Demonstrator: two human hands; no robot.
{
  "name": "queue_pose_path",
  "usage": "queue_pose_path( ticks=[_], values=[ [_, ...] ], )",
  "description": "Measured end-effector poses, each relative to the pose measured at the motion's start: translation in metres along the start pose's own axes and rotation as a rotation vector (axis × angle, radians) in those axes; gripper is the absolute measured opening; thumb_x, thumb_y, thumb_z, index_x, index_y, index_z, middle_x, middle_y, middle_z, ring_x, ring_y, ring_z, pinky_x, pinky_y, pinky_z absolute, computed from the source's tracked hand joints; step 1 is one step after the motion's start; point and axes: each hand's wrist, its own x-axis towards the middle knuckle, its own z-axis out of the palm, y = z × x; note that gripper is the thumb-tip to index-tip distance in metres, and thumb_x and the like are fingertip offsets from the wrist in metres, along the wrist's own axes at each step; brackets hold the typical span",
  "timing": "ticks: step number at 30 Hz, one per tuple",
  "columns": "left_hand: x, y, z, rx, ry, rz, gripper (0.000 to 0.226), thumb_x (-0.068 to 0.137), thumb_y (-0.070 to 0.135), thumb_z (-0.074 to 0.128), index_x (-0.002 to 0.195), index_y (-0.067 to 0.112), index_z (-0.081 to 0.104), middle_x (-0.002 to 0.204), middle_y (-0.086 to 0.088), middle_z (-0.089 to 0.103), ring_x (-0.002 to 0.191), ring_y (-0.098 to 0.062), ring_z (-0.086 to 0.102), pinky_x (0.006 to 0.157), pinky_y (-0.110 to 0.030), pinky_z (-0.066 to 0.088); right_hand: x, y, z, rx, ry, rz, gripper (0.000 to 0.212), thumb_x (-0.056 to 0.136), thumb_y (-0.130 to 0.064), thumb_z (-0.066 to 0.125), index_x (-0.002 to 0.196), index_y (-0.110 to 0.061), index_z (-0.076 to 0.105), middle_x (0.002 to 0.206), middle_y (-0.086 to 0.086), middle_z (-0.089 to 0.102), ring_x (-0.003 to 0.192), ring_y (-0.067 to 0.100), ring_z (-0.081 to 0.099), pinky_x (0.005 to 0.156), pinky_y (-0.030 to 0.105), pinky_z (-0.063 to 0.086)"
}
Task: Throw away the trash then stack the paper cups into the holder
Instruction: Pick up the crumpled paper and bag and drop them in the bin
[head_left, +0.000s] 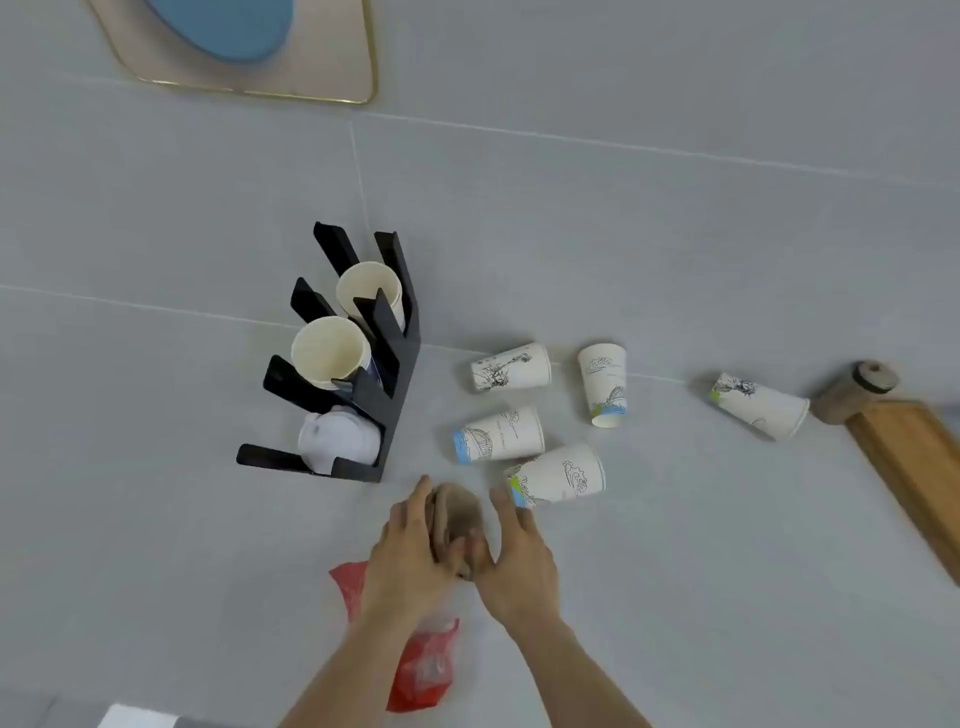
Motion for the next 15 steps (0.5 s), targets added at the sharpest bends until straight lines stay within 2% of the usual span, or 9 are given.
queue_pose_path(
  ticks=[4,6,9,11,13,15],
  values=[
    [0.004,-0.002,0.001,-0.113,-0.026,-0.106,0.073,0.090,0.029,0.066,0.152,0.033,0.028,0.140,-0.004,0.048,0.116,-0.026,0.063,0.092,-0.036,0.054,0.006,-0.001,0.018,0.483,-0.103,0.357,0.073,0.099,-0.039,0.059,0.162,-0.031,0.023,0.153,0.007,0.049,0.138,0.027,0.053,0.114,0.045,0.046],
    [0.005,-0.004,0.000,-0.164,-0.024,-0.115,0.068,0.089,0.020,0.067,0.148,0.032,0.036,0.137,-0.003,0.054,0.116,-0.023,0.063,0.092,-0.033,0.053,0.007,0.001,0.025,0.631,-0.115,0.443,0.074,0.096,-0.035,0.065,0.161,-0.028,0.030,0.137,0.004,0.060,0.125,0.026,0.063,0.109,0.047,0.052],
    [0.006,-0.004,-0.011,-0.280,0.047,-0.142,0.059,0.089,0.028,0.069,0.142,0.031,0.044,0.126,0.003,0.065,0.111,-0.018,0.064,0.094,-0.034,0.055,0.009,0.006,0.023,0.714,-0.068,0.471,0.066,0.093,-0.029,0.071,0.152,-0.022,0.044,0.119,0.003,0.071,0.101,0.026,0.073,0.091,0.045,0.063],
    [0.002,-0.001,-0.023,-0.356,0.076,-0.142,0.057,0.088,0.035,0.070,0.140,0.029,0.048,0.114,0.010,0.066,0.106,-0.014,0.063,0.095,-0.034,0.054,0.011,0.008,0.016,0.791,-0.064,0.468,0.050,0.093,-0.024,0.072,0.141,-0.018,0.057,0.112,0.007,0.077,0.097,0.029,0.076,0.082,0.042,0.064],
    [-0.007,-0.004,-0.034,-0.391,0.109,-0.098,0.052,0.086,0.047,0.068,0.133,0.030,0.056,0.112,0.016,0.066,0.106,-0.009,0.063,0.096,-0.033,0.053,0.010,0.006,0.009,0.845,-0.106,0.426,0.033,0.095,-0.020,0.071,0.127,-0.015,0.070,0.101,0.008,0.082,0.096,0.030,0.078,0.084,0.043,0.065],
    [-0.016,-0.013,-0.042,-0.338,0.158,-0.043,0.045,0.083,0.057,0.062,0.122,0.032,0.065,0.110,0.019,0.069,0.106,-0.007,0.063,0.094,-0.036,0.054,0.007,0.003,0.005,0.916,-0.166,0.373,0.024,0.097,-0.013,0.067,0.120,-0.012,0.075,0.098,0.011,0.083,0.096,0.032,0.079,0.084,0.046,0.066]
  ],
)
